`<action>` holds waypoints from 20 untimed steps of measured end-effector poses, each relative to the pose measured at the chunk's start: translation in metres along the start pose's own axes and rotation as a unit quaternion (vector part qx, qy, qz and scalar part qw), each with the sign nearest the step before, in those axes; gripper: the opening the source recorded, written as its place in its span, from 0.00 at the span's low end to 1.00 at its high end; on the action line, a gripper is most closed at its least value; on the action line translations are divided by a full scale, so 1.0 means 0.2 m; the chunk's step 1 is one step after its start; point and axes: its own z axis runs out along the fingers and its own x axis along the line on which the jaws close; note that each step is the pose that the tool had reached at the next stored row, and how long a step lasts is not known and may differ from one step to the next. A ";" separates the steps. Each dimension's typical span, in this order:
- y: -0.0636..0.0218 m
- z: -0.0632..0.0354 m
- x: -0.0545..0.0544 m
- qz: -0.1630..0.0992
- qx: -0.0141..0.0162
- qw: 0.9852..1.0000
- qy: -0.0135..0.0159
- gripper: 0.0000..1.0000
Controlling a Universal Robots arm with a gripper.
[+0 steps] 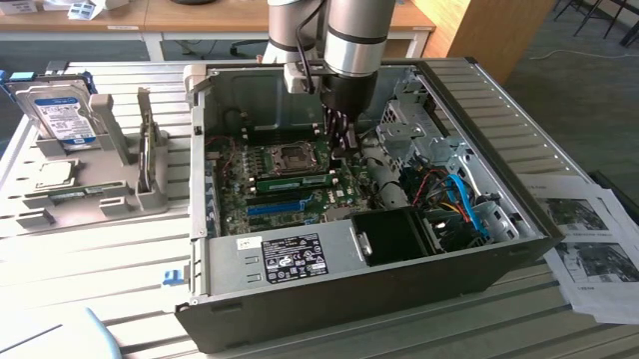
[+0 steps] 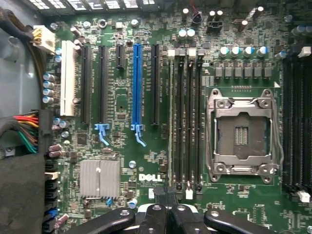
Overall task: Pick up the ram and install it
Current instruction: 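Press down the ram until it locks into place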
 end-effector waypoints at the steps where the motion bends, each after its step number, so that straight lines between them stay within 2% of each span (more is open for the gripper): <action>1: 0.000 0.000 0.00 0.000 0.000 1.000 0.000 0.09; 4: 0.000 0.004 0.00 0.000 0.000 1.000 0.000 0.09; 14: -0.001 0.060 -0.01 0.000 0.000 1.000 0.000 0.09; 20: -0.001 0.063 -0.01 0.000 0.000 1.000 0.000 0.09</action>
